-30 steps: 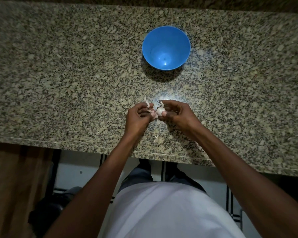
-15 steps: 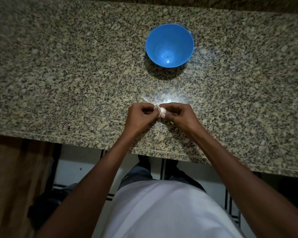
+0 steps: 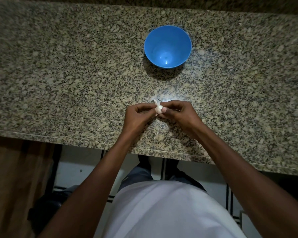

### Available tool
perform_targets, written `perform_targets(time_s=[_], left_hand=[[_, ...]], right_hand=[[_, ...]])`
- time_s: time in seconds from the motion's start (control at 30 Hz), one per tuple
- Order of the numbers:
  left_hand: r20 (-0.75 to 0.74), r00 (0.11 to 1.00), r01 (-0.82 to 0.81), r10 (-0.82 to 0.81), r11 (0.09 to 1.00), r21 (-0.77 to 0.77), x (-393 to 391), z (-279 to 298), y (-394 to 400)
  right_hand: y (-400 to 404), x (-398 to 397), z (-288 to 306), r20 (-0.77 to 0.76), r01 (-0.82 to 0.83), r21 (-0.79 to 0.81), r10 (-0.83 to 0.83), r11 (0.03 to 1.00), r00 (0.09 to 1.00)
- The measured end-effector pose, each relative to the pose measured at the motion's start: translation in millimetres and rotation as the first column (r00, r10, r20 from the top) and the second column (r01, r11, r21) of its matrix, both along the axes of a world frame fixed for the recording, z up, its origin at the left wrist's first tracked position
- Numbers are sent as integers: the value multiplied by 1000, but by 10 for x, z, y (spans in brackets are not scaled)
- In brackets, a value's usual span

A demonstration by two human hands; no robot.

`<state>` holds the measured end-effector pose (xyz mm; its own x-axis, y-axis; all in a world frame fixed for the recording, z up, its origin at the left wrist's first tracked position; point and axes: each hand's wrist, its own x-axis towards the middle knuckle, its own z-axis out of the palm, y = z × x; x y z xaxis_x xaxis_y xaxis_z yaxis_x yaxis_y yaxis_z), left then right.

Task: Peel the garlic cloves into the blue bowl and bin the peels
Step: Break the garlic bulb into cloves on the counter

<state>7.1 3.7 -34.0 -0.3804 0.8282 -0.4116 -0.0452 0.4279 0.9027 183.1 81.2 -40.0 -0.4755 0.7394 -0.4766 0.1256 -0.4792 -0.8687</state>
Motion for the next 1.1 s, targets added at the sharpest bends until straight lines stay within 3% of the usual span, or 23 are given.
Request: perform_targets(time_s=[0.13, 0.37, 0.67, 1.1], left_hand=[[-47, 999, 21, -20, 999, 26, 29, 9, -21], [-58, 997, 39, -42, 998, -57, 40, 30, -5], [-219, 969, 93, -114, 990, -105, 5, 153, 102], [-329, 942, -123, 70, 982, -145, 244, 152, 129]], right_hand=[[2, -5, 7, -71, 9, -64, -13, 998, 997], [28, -49, 23, 50, -15, 57, 13, 998, 999], [55, -122, -81, 176, 0, 124, -22, 992, 984], [-68, -216, -132, 239, 57, 232, -114, 971, 964]])
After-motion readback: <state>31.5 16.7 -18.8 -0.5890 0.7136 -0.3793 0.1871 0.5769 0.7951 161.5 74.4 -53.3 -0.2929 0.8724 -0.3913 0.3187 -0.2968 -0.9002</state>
